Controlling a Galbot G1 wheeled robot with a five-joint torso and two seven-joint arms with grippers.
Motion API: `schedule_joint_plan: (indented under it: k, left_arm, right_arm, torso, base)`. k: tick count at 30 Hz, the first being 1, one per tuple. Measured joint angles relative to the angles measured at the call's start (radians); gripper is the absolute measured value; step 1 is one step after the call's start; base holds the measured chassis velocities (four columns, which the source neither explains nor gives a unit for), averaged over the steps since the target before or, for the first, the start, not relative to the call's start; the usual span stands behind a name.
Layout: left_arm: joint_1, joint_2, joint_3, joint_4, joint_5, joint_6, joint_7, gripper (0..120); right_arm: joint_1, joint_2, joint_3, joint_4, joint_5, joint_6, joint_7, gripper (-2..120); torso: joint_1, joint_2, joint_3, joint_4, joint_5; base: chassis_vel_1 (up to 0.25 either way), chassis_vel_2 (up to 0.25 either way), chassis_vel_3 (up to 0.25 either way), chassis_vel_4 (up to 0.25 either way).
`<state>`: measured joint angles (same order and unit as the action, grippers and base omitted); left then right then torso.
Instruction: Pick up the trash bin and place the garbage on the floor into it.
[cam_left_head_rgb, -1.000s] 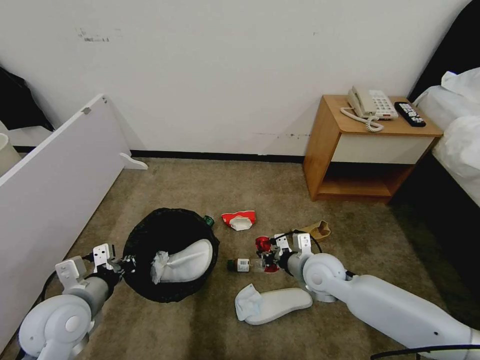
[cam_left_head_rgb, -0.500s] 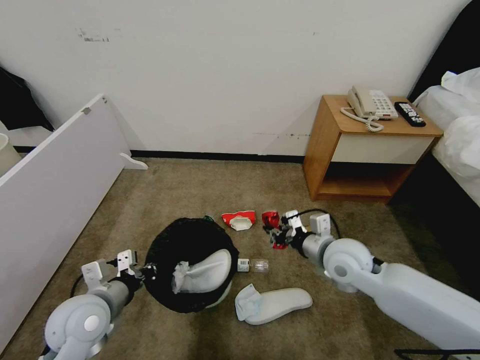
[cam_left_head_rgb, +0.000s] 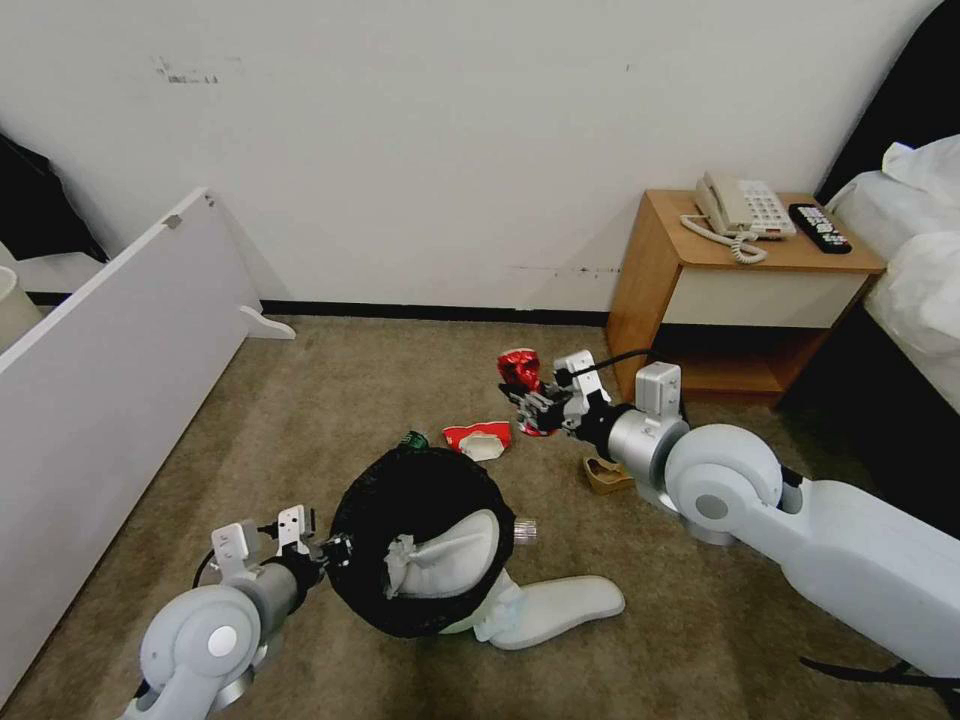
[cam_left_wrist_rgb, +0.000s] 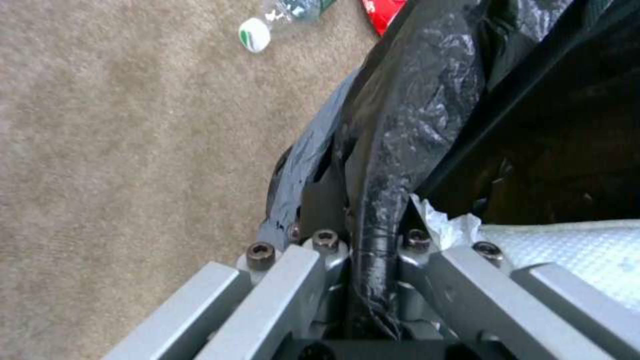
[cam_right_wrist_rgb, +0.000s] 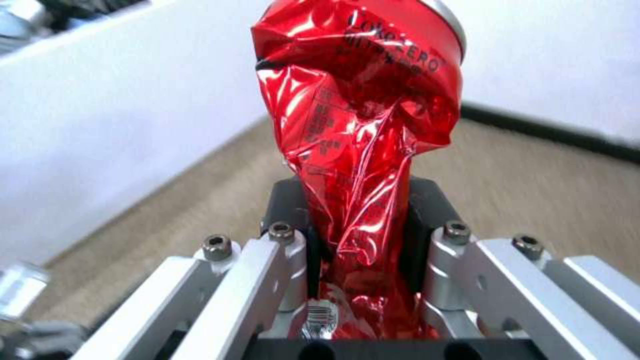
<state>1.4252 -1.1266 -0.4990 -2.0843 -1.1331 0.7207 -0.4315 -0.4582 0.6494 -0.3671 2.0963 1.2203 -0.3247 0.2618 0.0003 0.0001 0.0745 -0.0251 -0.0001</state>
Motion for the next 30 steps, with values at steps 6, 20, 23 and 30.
schedule_joint_plan:
  k: [6, 20, 23, 30]
  left_arm:
    - [-0.005, -0.016, 0.011, 0.000, -0.003, 0.000, -0.009, 1]
    - [-0.002, -0.050, -0.009, -0.024, -0.065, 0.001, -0.056, 1]
    - [-0.002, -0.052, -0.013, -0.024, -0.077, 0.002, -0.062, 1]
    - [-0.009, -0.057, -0.023, -0.012, -0.099, 0.004, -0.072, 1]
  right_arm:
    - [0.093, 0.064, -0.074, -0.018, -0.091, 0.033, -0.075, 19]
    - [0.293, 0.267, -0.306, -0.093, -0.132, 0.108, -0.146, 19]
    - [0.279, 0.269, -0.317, -0.098, -0.150, 0.115, -0.153, 19]
    - [0.245, 0.261, -0.351, -0.103, -0.190, 0.126, -0.174, 19]
  torso:
    - [0.000, 0.000, 0.000, -0.0001, 0.0000]
    - [0.000, 0.000, 0.000, -0.0002, -0.0001]
    - [0.000, 0.000, 0.000, -0.0002, 0.0000]
    - [0.000, 0.000, 0.000, 0.0000, 0.0000]
  base:
    - [0.000, 0.000, 0.000, 0.000]
    - [0.000, 0.000, 0.000, 0.000]
    - [0.000, 0.000, 0.000, 0.000]
    - [0.000, 0.000, 0.000, 0.000]
